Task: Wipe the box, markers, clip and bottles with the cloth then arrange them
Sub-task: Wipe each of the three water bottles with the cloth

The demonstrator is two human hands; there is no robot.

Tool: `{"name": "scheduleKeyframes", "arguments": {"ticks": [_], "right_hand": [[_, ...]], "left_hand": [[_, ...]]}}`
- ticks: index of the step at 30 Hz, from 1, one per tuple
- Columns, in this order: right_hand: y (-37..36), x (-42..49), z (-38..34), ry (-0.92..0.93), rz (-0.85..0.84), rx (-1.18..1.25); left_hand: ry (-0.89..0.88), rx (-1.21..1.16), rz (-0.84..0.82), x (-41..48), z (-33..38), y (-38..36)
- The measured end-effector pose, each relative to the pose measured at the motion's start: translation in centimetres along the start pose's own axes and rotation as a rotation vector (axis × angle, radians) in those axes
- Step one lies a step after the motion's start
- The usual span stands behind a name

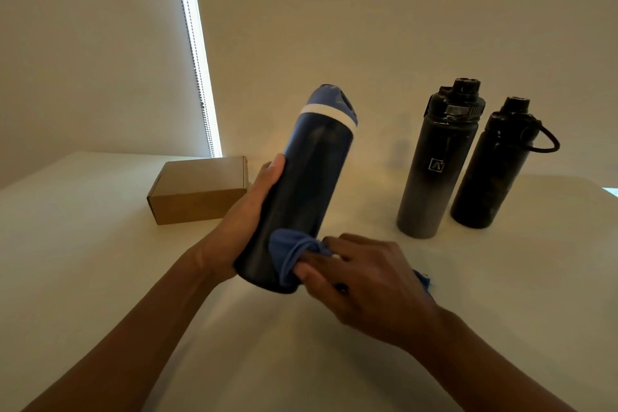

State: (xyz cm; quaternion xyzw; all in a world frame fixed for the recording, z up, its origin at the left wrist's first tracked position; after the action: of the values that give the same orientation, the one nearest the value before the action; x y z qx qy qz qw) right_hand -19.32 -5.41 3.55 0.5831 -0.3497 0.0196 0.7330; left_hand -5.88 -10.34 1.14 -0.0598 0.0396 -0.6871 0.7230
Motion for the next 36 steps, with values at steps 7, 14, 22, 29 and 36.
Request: {"name": "scheduleKeyframes", "arguments": {"ticks": [7, 14, 22, 29, 36], "right_hand": [[-0.7, -0.1, -1.6, 0.117, -0.054, -0.026], [2.5, -0.5, 3.6, -0.079, 0.192, -0.141], [6.4, -2.3, 9.7, -0.383, 0.396, -0.104], [4.5, -1.3, 7.9, -0.307, 0.303, -0.034], [0.1, 0.2, 0.4, -0.018, 0.018, -0.045]], "left_hand": [[0.016, -0.035, 0.073, 0.1, -0.6, 0.6], [0.025, 0.103, -0.044, 0.3, -1.5, -0.9], [0.086, 0.228, -0.125, -0.4, -1.5, -3.3], [0.088, 0.179, -0.093, 0.0, -1.9, -2.4], [0.034, -0.007, 0.095, 0.5, -1.2, 0.5]]}}
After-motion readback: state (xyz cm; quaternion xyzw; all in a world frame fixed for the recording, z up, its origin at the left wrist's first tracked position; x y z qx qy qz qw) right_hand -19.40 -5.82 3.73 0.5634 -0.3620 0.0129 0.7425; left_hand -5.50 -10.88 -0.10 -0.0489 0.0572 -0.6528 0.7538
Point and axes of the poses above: each hand's wrist, its own x-axis towards the middle knuckle, its own y-axis out of the back of the hand, z = x × y, the point moved 10 cm from there along x, towards the middle knuckle, and after that the axes turned 6 degrees about -x, right-handed, at the moved point
